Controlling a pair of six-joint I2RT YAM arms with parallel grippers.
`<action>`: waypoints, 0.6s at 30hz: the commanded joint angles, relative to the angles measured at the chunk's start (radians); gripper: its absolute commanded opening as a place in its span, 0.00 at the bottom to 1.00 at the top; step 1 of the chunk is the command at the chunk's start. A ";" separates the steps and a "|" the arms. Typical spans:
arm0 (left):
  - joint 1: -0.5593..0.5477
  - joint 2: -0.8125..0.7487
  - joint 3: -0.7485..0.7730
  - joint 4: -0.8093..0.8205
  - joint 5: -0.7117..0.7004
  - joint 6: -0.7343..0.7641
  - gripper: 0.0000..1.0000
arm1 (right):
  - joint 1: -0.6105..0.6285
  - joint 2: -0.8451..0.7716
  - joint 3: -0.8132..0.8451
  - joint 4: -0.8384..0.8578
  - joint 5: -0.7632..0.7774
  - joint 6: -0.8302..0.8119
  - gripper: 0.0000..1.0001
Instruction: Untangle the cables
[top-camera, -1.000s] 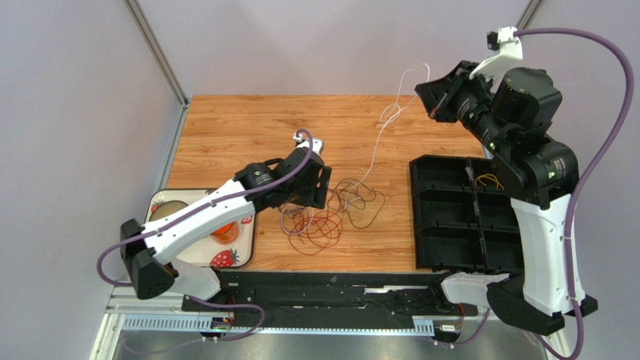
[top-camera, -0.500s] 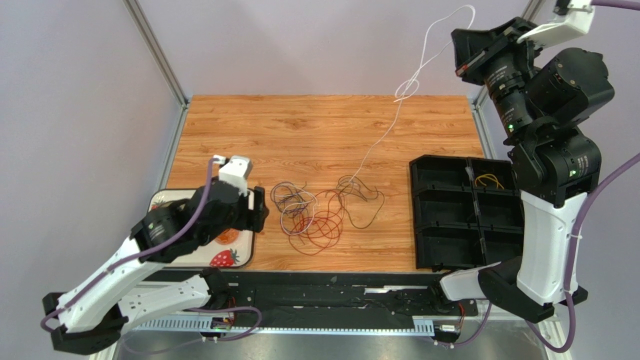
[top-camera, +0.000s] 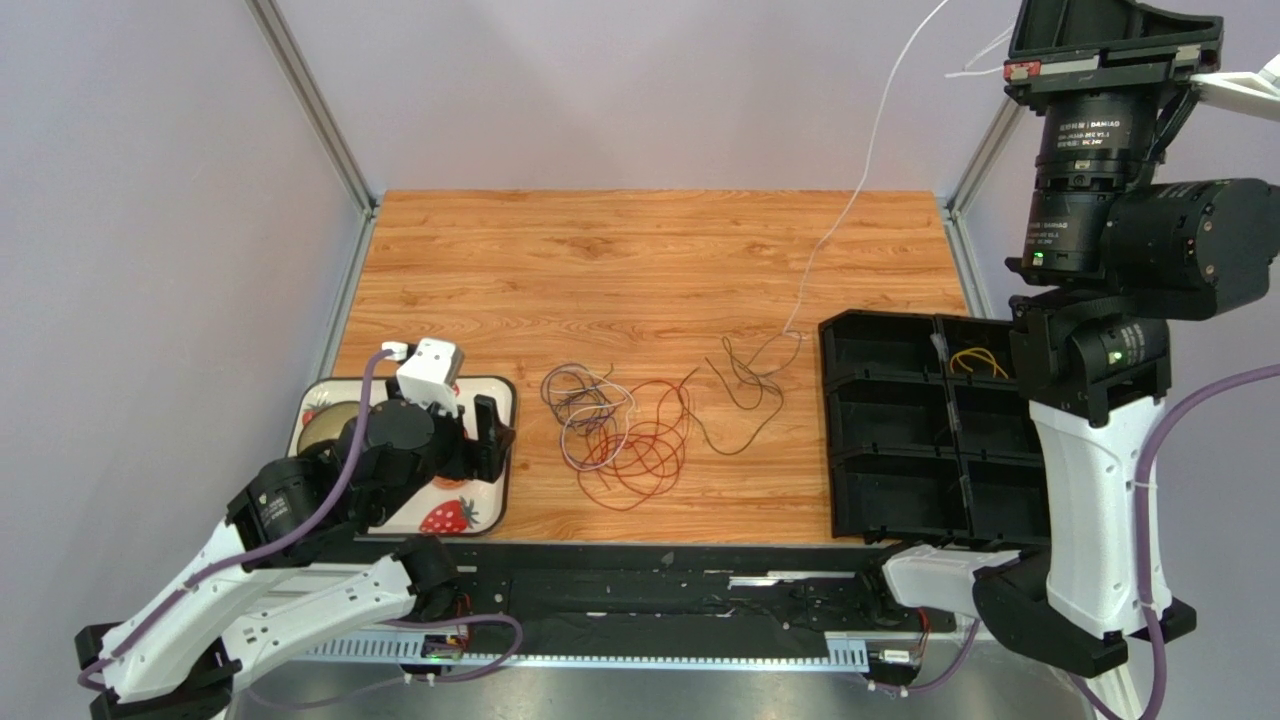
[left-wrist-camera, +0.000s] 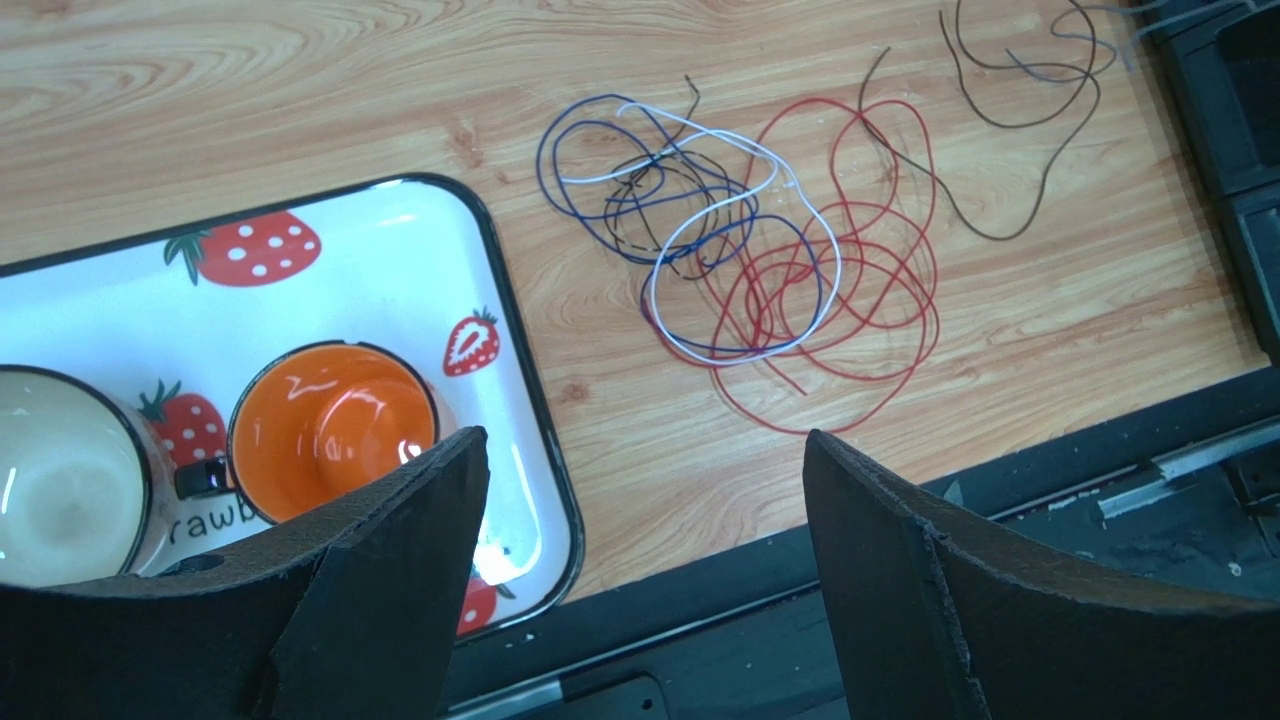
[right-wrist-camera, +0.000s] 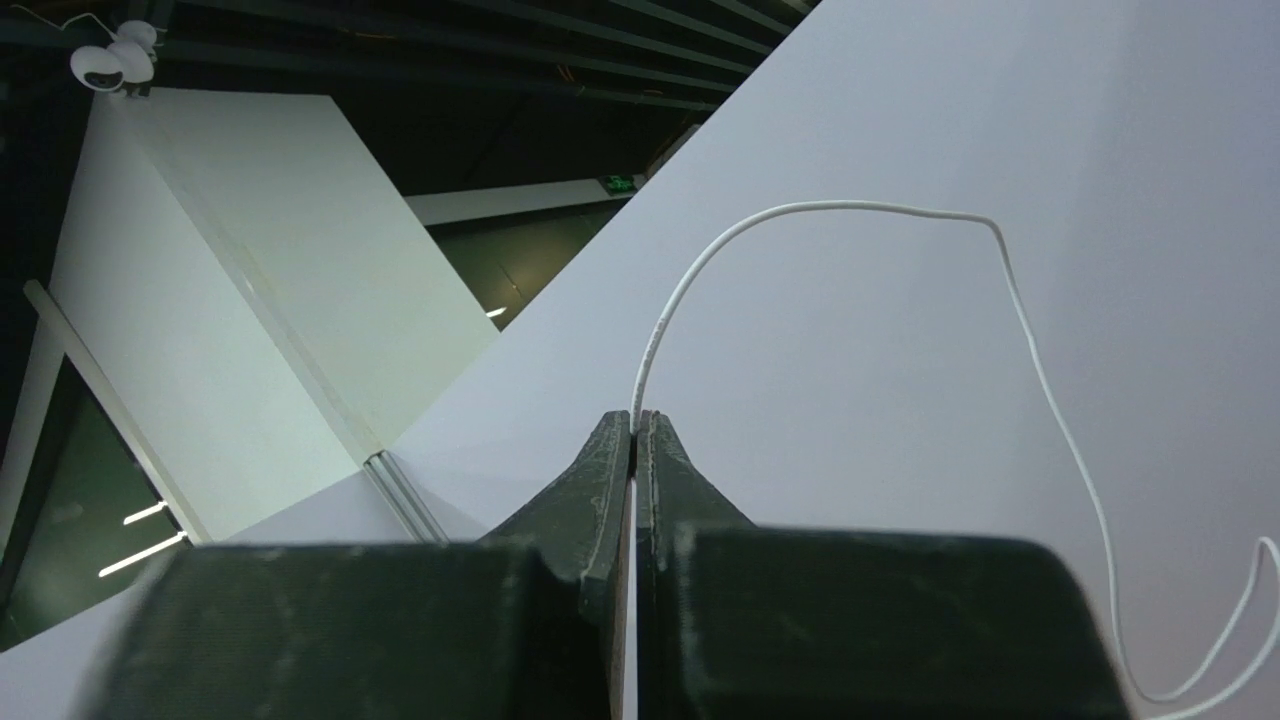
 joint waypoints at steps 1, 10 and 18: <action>0.001 0.030 -0.002 0.031 -0.013 0.023 0.85 | -0.007 -0.063 -0.130 0.244 -0.004 -0.034 0.00; 0.001 0.063 -0.008 0.100 0.079 0.028 0.84 | -0.032 0.045 0.122 0.149 -0.076 0.170 0.00; 0.001 0.355 0.036 0.453 0.333 0.000 0.75 | -0.033 -0.191 -0.288 -0.048 -0.053 0.143 0.00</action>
